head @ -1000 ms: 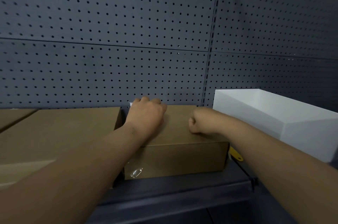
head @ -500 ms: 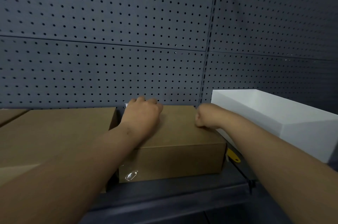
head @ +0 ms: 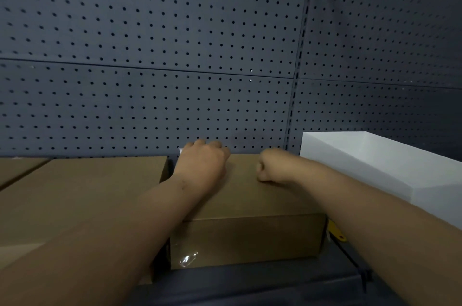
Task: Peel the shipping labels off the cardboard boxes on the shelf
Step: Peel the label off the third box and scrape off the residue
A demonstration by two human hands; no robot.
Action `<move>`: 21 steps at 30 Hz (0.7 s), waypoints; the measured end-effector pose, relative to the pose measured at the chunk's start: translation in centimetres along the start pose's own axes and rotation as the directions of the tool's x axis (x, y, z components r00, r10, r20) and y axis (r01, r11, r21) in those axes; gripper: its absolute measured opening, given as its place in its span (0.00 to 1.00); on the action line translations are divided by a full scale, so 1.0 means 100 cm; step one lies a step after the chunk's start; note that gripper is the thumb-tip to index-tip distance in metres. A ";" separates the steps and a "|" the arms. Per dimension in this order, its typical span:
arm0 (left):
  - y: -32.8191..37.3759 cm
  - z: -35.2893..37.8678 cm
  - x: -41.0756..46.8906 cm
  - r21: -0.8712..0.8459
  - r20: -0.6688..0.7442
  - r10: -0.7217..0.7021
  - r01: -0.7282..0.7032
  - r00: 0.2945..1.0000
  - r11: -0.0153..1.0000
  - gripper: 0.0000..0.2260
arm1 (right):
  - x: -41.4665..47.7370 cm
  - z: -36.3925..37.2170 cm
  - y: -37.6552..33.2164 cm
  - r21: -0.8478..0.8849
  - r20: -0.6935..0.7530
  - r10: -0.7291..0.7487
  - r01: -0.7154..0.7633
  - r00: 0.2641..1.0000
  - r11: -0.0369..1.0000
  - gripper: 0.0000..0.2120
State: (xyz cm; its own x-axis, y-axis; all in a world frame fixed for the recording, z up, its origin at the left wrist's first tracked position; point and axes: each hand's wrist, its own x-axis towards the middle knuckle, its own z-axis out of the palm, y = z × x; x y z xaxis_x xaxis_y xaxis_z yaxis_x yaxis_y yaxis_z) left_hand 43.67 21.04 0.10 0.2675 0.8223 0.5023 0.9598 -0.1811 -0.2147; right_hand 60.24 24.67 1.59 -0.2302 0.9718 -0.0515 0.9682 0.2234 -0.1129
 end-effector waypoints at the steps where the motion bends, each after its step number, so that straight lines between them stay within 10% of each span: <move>1: -0.001 0.001 0.001 0.005 0.002 -0.001 0.001 1.000 1.000 0.10 | 0.001 0.003 -0.008 0.058 0.023 -0.065 0.063 0.998 0.996 0.09; 8: -0.012 0.002 0.005 -0.021 -0.029 -0.023 0.023 0.999 1.000 0.10 | 0.027 -0.002 0.007 -0.078 -0.068 0.161 -0.166 0.985 0.983 0.16; 13: -0.017 0.001 0.007 -0.024 -0.042 -0.030 0.029 0.999 0.999 0.09 | 0.036 0.008 -0.023 0.082 -0.012 -0.032 0.033 0.999 0.996 0.08; 18: -0.019 0.003 0.005 -0.033 -0.041 -0.030 0.029 0.999 0.999 0.09 | 0.052 0.001 -0.015 -0.095 -0.024 0.166 -0.168 0.986 0.981 0.15; 21: -0.021 0.004 0.004 -0.027 -0.054 -0.023 0.022 0.998 0.999 0.09 | 0.048 0.010 -0.034 0.071 -0.018 -0.036 0.038 0.999 0.997 0.06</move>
State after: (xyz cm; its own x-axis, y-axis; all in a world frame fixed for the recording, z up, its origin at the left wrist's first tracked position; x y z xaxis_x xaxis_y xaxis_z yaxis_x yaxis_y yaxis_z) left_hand 41.69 21.95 0.38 0.2492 0.7960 0.5517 0.9674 -0.1777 -0.1806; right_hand 55.74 28.54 0.76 -0.2635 0.9642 -0.0297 0.9494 0.2538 -0.1850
